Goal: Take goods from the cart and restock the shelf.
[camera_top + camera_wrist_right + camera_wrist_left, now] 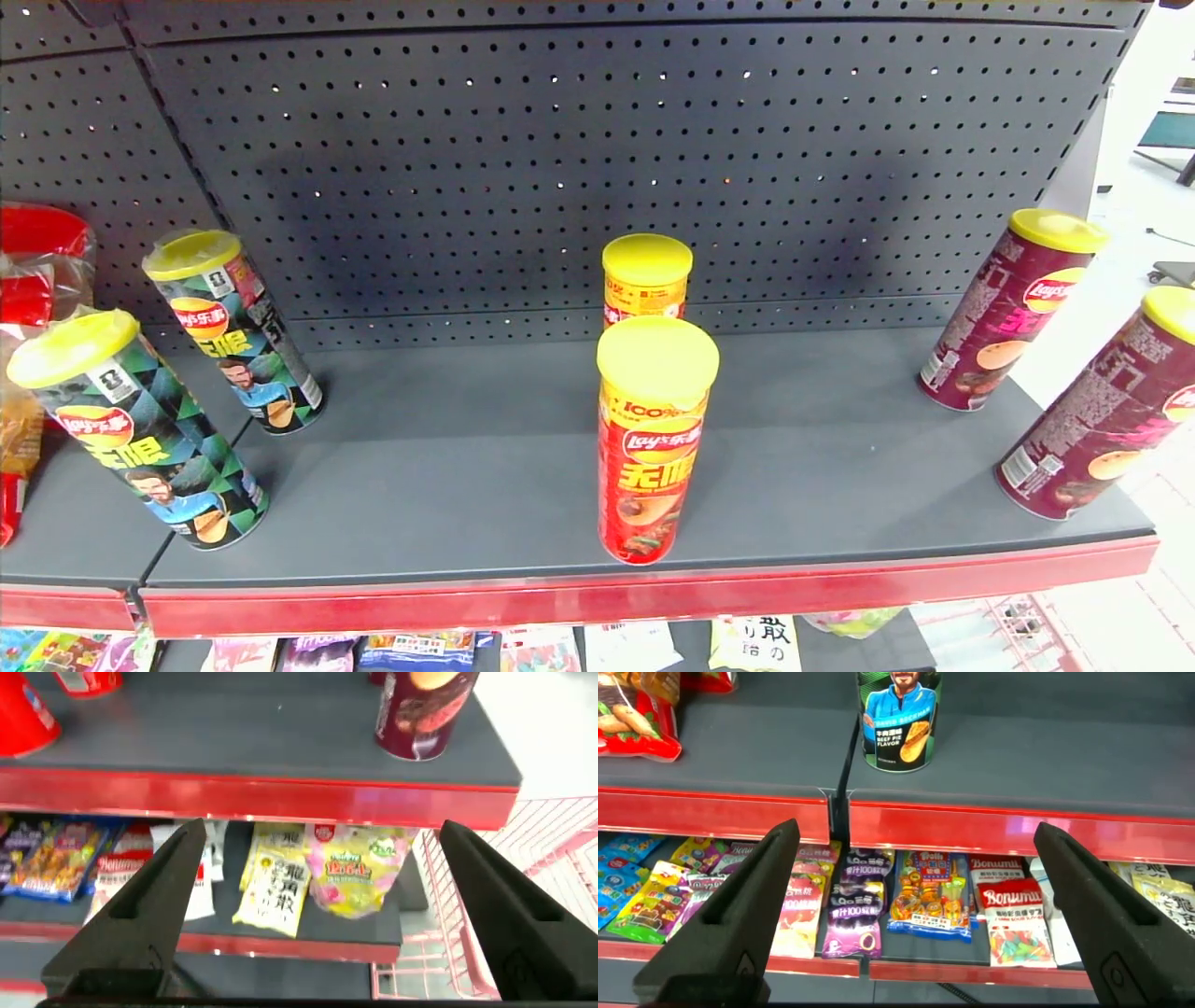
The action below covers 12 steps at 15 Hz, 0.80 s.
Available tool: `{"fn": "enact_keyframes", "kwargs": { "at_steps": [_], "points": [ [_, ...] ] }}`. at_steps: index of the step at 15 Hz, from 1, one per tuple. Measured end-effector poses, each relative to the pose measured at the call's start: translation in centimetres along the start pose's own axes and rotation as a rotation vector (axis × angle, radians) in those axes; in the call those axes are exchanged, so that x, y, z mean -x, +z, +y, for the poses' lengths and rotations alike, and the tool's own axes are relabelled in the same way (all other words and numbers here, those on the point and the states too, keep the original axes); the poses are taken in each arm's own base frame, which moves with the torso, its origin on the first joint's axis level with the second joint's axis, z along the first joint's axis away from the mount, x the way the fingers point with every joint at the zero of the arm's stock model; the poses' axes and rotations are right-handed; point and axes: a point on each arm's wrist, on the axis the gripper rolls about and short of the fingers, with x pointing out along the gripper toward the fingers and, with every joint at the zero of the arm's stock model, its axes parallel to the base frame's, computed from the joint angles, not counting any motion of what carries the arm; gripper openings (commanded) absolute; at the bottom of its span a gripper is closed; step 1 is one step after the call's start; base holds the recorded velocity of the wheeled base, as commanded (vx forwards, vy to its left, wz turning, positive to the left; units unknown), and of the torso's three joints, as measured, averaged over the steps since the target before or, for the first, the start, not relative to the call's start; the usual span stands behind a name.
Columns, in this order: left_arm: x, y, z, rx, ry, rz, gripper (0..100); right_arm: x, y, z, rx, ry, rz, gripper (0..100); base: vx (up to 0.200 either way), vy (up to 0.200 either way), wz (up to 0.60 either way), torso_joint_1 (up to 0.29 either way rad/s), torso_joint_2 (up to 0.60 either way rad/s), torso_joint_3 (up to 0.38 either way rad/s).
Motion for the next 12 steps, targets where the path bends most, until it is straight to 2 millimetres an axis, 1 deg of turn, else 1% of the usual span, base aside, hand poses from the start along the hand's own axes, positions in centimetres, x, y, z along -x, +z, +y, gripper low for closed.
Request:
{"fn": "enact_keyframes", "kwargs": {
  "at_steps": [4, 12],
  "points": [
    [0.00, 0.00, 0.00, 0.000, 0.000, 0.000, 100, 0.27, -0.62, -0.04, -0.014, -0.021, -0.034, 100, 0.000, 0.000, 0.00, 0.000, 0.00, 0.000],
    [0.00, 0.00, 0.00, 0.000, 0.000, 0.000, 100, 0.32, -0.70, -0.04, -0.016, -0.024, -0.049, 100, 0.000, 0.000, 0.00, 0.000, 0.00, 0.000]
  ]
}}
